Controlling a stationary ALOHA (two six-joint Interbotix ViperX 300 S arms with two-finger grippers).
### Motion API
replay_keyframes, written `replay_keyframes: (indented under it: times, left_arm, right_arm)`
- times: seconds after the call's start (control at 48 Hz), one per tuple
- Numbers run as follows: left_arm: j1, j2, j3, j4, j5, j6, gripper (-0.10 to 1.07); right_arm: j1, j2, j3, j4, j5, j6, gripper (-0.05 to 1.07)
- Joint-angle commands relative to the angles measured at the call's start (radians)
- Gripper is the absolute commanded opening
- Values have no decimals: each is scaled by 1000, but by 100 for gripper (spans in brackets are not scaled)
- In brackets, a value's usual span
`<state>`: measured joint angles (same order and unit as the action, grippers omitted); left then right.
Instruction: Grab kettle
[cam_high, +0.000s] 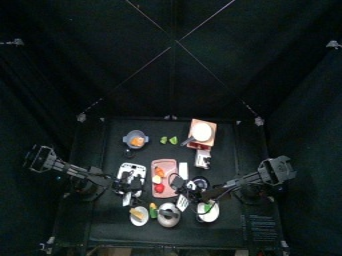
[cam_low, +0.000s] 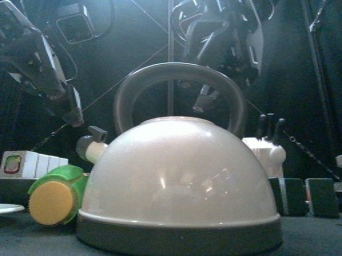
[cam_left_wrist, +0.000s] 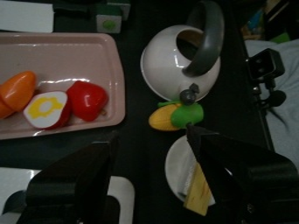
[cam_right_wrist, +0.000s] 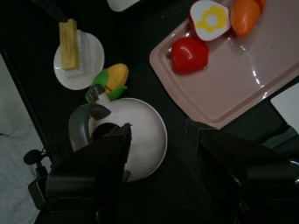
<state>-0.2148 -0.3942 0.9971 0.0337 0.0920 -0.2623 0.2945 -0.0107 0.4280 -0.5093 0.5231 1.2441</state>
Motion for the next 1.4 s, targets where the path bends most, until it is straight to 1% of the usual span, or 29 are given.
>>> replay_keyframes:
  times: [0.0, 0.083, 0.146, 0.375, 0.5, 0.625, 0.938, 1.208, 1.375]
  left_arm:
    - [11, -37, -32, 57, 46, 0, 95]
    - [11, -63, -26, 106, 32, -3, 95]
    - [8, -83, -12, 118, 2, -5, 95]
    - [8, -129, 64, 95, -114, -5, 95]
    - [11, -147, 94, 63, -146, -5, 95]
    - [11, -158, 106, 46, -150, -5, 95]
    - [11, -158, 117, 40, -153, -5, 95]
    - [11, -158, 133, 21, -153, -5, 95]
    - [11, -158, 137, 8, -155, -3, 95]
  right_arm:
    - [40, -9, -46, -52, 15, 0, 87]
    - [66, -5, -55, -77, 20, 0, 87]
    - [86, -2, -57, -86, 23, 0, 87]
    - [123, 35, -67, -98, 37, 0, 87]
    - [135, 60, -83, -110, 41, 0, 87]
    - [135, 72, -98, -114, 57, 0, 87]
    - [146, 97, -120, -115, 66, 0, 87]
    - [143, 150, -158, -117, 72, -2, 87]
    - [141, 163, -167, -137, 95, -2, 86]
